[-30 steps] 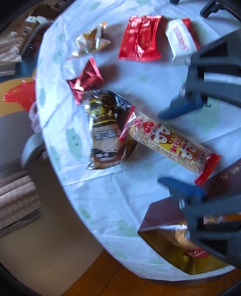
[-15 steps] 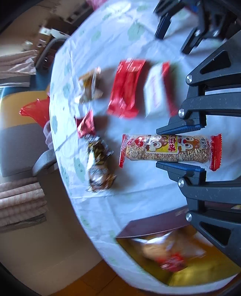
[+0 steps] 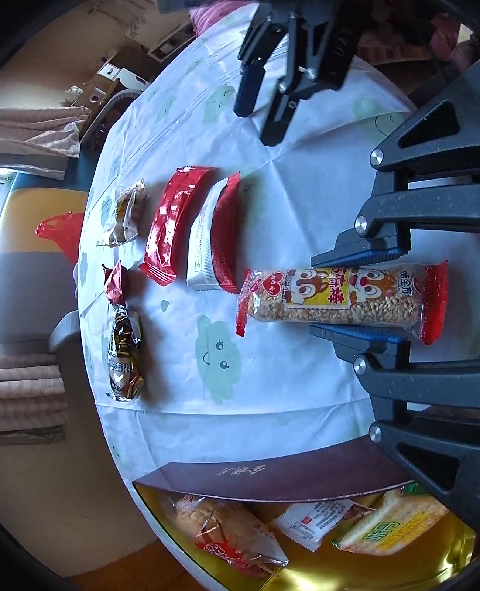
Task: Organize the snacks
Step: 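Grasp the rice-cracker bar with the left tool, then grasp the red foil candy with the right tool while the left tool holds the cracker bar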
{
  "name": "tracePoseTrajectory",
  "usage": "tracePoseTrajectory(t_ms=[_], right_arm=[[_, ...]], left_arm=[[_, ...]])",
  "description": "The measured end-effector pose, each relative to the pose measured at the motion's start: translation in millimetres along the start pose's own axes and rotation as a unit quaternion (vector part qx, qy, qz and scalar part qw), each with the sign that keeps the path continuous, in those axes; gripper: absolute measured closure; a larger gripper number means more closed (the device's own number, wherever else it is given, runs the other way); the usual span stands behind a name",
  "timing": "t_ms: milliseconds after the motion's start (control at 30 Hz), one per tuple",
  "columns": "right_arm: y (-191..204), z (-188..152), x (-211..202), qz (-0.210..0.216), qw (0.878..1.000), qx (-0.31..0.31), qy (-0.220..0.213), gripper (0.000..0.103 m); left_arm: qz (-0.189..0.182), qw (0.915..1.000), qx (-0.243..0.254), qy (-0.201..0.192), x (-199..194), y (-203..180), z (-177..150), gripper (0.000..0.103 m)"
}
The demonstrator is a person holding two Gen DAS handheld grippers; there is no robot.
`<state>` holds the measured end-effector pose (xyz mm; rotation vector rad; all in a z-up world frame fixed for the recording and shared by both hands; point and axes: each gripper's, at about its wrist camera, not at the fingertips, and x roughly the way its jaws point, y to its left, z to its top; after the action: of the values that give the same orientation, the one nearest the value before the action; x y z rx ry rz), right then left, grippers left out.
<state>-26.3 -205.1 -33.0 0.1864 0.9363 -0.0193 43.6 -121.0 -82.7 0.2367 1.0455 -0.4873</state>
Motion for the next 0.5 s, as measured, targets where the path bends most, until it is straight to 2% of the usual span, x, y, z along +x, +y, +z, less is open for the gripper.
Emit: tracePoseTrajectory(t_ms=[200, 333, 500], right_arm=[[-9.1, 37.8, -7.1, 0.030, 0.999, 0.008, -0.020, 0.048], [-6.9, 81.7, -1.1, 0.054, 0.998, 0.004, -0.037, 0.053], [6.1, 136.1, 24.0, 0.059, 0.997, -0.017, -0.041, 0.053]], left_arm=[[0.000, 0.9999, 0.006, -0.015, -0.2, 0.8, -0.2, 0.074], [0.004, 0.9995, 0.015, -0.028, -0.5, -1.0, -2.3, 0.075], [0.005, 0.9988, 0.026, -0.041, -1.4, -2.4, -5.3, 0.075]])
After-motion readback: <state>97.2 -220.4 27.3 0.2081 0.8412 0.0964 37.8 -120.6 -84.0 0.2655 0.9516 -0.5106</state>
